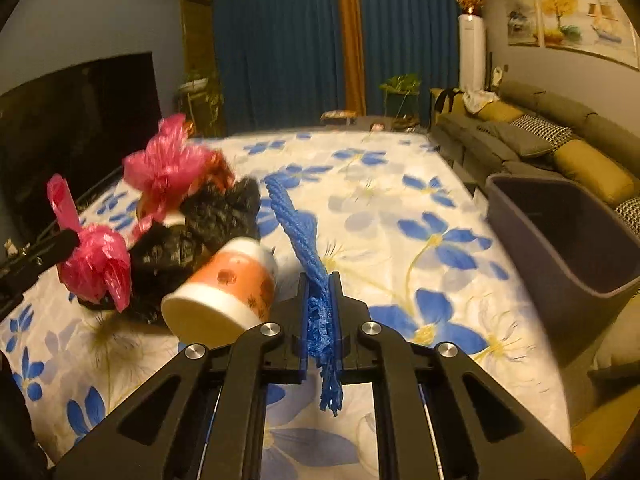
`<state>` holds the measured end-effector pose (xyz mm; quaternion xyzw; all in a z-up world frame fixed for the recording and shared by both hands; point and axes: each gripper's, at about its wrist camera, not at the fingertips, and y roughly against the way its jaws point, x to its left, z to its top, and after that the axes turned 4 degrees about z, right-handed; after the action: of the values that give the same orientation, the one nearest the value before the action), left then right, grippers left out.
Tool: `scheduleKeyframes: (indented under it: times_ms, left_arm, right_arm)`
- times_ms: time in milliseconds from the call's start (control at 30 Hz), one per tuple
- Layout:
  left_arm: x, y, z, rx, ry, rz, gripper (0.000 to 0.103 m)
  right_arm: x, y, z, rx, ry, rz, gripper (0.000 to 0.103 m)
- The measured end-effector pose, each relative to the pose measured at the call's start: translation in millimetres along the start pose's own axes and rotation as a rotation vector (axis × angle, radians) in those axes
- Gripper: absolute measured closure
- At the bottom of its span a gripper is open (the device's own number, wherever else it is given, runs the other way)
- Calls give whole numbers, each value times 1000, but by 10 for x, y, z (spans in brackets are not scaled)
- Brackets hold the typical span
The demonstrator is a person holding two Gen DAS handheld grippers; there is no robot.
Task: Collect trash
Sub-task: 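Grasp the pink plastic bag with the left tool while the right tool grasps the blue mesh net, then carry the pink bag and blue net over the bin and open both tools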
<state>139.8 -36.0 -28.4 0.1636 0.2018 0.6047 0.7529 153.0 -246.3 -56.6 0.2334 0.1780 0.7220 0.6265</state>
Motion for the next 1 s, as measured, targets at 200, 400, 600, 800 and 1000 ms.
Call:
scheduleKeyframes:
  times_ms: [200,400,600,800,1000]
  left_arm:
    - [-107,61,199,-47,-11,-16,102]
    - [-345,74,397,-90,-44,-38,102]
    - [-590,64,548,-114,-62,-75,102]
    - [-982,8,719,-138,-90,-126,102]
    - [-1492,-82,859,-167,-112,-208,102]
  right_arm:
    - [-51,270,145,-82,0,-19,93]
    - [-164,459,260,-139,-6,-46,93]
    - [-322,597,306,-176,-18,-74,93]
    - [-580,724,367,-213,-33,-131,93]
    - [-988,869,479,-259,-62,-236,93]
